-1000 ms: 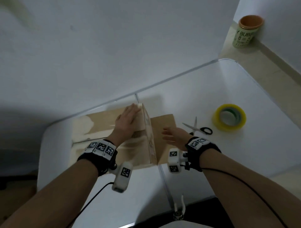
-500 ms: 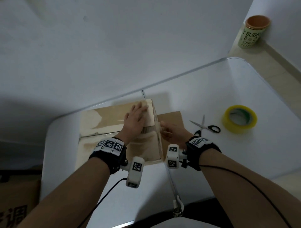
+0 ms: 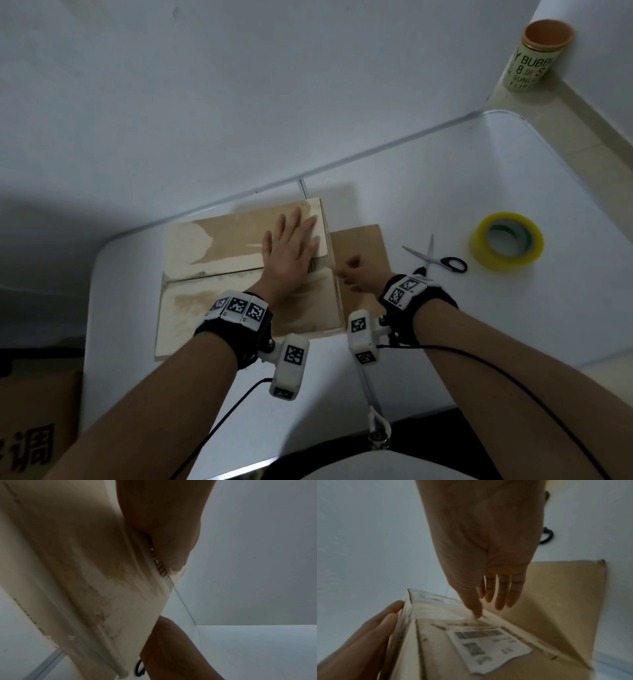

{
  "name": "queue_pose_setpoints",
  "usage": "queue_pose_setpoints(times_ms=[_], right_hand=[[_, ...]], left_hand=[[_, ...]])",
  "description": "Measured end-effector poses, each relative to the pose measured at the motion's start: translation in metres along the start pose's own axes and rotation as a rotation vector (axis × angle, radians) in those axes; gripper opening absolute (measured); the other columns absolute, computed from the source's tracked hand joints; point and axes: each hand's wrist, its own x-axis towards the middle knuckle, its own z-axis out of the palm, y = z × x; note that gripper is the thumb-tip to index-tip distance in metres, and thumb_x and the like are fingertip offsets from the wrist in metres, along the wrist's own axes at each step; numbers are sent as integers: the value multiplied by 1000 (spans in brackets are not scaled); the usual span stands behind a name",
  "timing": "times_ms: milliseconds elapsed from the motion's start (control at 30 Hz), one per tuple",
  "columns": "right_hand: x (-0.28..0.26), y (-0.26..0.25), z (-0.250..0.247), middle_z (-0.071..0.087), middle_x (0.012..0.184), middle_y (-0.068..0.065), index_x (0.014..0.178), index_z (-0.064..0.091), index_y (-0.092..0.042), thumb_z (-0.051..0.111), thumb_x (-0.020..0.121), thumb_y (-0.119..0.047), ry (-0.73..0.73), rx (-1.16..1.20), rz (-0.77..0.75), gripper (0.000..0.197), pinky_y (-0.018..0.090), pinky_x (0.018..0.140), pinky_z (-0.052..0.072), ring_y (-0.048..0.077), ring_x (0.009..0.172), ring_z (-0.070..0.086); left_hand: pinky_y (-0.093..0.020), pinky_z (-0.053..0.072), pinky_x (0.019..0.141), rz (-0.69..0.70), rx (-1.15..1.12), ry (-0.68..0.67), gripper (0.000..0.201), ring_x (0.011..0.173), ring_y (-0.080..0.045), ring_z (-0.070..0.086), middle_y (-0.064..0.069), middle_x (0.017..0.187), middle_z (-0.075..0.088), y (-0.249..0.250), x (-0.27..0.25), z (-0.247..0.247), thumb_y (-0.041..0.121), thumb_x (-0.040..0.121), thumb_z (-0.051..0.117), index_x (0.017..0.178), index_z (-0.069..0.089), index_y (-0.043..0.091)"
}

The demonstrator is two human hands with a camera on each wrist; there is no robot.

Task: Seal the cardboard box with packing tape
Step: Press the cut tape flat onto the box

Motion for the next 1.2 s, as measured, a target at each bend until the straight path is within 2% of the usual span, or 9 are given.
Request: queue_pose_setpoints(times_ms=[167,400,533,633,733,800,867,1033,1200], right_hand=[[-8,-23,-13,41,67,8,64,37,-9,15,80,22,-12,293,-49,42,19,50,40,17,60,41],[-11,-34,9,36,65,7,64,34,-10,13,76,28,-146,209,-20,45,24,56,28,16,59,36],[2,-6,-2,62,97,10,96,57,-13,50,89,-4,-251,-188,147,14,34,78,56,22,88,63],[12,-6,-11,52,85,-3,82,51,-26,50,90,-9,-67,-304,-23,19,38,84,53,20,84,56],[5,-49,-8,53,109,3,107,58,-14,45,95,-10,297,-273,-362,18,36,98,40,20,106,50],[0,-81,2,34,147,7,141,35,-11,42,100,-19,234,-336,-495,43,32,111,28,21,134,36],[0,-100,15,20,157,8,150,20,-12,41,100,-20,96,-534,-537,54,32,114,25,24,142,28],[3,-87,22,19,151,9,144,29,-9,43,98,-25,167,-770,-472,51,42,104,39,36,122,50],[-12,-49,-3,28,136,10,131,40,-9,48,95,-39,421,-598,-356,48,43,94,43,39,103,57]], left_hand=[[-41,-7,116,-5,-67,7,44,148,-10,-5,15,161,6,1,-2,-2,45,102,30,145,32,41],[-42,-8,117,3,-74,-6,44,148,-10,-7,14,161,4,-1,-3,-4,44,102,28,146,30,41],[-43,-2,119,23,-239,20,41,148,-8,2,11,160,13,-1,-4,-13,33,104,33,145,37,34],[-31,15,118,19,-446,127,42,146,-10,11,7,158,16,-10,-12,-34,22,102,43,144,40,22],[-32,23,113,-258,-268,219,47,143,-17,25,2,160,14,-45,-23,-60,17,97,48,143,41,23],[-51,14,117,-512,-46,157,54,147,-25,14,-2,161,10,-72,-34,-76,20,92,43,144,34,28],[-57,3,117,-683,39,40,64,147,-33,8,-12,159,6,-85,-50,-85,28,83,41,145,26,29],[-44,37,107,-732,-261,-27,71,137,-31,33,3,156,-8,-99,-78,-91,35,72,50,137,25,50],[-38,37,107,-505,-346,141,67,134,-26,36,3,158,-4,-69,-55,-97,22,90,55,148,24,35]])
